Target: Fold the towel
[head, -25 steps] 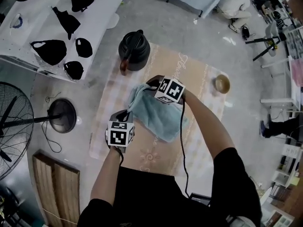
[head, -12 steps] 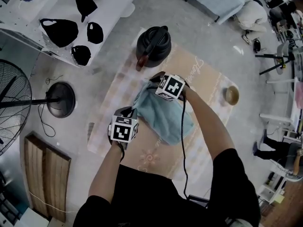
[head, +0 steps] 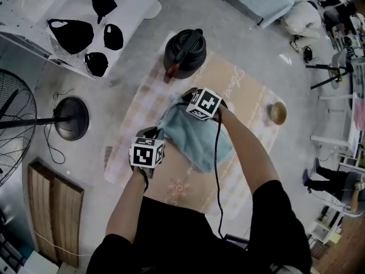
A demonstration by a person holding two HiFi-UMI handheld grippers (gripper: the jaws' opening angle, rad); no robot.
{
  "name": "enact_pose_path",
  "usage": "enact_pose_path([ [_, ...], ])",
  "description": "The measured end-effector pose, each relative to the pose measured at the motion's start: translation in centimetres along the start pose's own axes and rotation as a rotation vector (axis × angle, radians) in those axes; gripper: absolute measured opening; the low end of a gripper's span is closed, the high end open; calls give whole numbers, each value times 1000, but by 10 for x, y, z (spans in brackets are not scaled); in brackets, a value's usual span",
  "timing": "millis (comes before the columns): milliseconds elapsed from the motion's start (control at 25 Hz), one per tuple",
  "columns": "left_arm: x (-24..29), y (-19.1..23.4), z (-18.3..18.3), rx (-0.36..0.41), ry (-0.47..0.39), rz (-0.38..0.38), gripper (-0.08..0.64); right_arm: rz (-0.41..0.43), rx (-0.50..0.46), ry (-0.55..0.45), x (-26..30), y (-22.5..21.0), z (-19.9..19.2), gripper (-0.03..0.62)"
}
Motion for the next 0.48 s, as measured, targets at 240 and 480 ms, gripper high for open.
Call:
enact_pose_path([
  [240, -15, -7, 13, 54, -42, 4, 32, -91, -82, -95, -29, 6, 5, 60],
  [480, -41, -31, 23, 142, -80, -18, 32, -122, -32, -217, -78, 27, 5, 63],
])
Point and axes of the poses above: the fingertips, and each gripper's own axes: x forward along the fingers, y to its left, z out of its top, the point moved 2 cm from there along -x, backward along the fingers, and after that the axes turned 2 degrees about x, right-handed, at the moved point
